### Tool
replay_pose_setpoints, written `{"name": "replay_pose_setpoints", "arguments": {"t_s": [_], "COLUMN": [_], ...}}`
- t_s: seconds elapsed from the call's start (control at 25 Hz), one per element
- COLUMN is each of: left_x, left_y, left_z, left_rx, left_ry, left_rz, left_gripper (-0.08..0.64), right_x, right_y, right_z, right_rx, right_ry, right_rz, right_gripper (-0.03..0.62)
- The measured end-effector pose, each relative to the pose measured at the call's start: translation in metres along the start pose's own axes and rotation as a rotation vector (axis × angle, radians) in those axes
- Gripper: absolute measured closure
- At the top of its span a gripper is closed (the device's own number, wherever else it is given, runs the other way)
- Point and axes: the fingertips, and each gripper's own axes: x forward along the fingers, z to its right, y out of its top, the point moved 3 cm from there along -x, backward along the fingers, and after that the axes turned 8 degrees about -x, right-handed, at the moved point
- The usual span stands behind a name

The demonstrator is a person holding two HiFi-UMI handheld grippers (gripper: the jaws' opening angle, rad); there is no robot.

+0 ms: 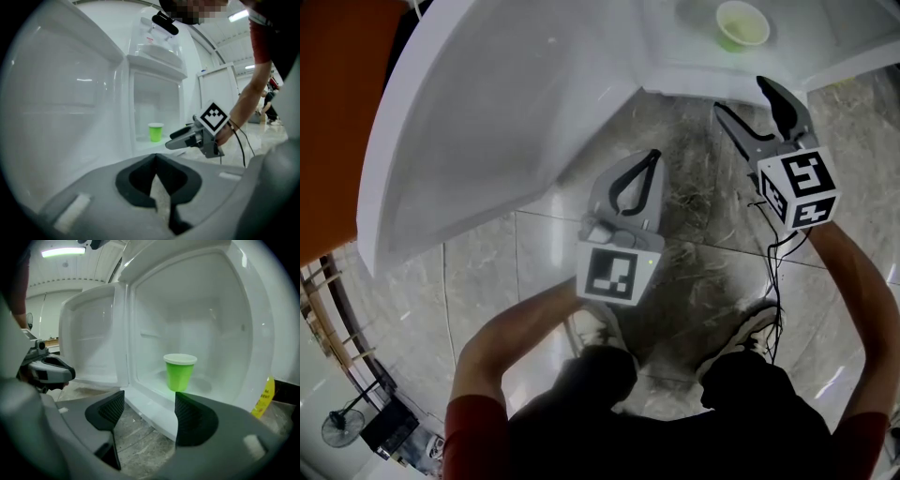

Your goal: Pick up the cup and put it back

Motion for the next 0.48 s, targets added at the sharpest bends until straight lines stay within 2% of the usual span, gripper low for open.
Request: {"name": "replay_pose_setpoints", "arguments": {"t_s": [0.48], "left_x": [-0.007], "left_y": [0.009], "left_z": [0.001], "left_rx": [0.02], "left_ry": [-0.003], "left_rz": [0.025], "left_gripper": [0.558], "right_x": [-0.038], "right_y": [-0.002], "right_z": [-0.038], "right_rx": [0.068], "right_ry": [0.108], "right_rz": [0.013], "right_gripper": [0.27]}}
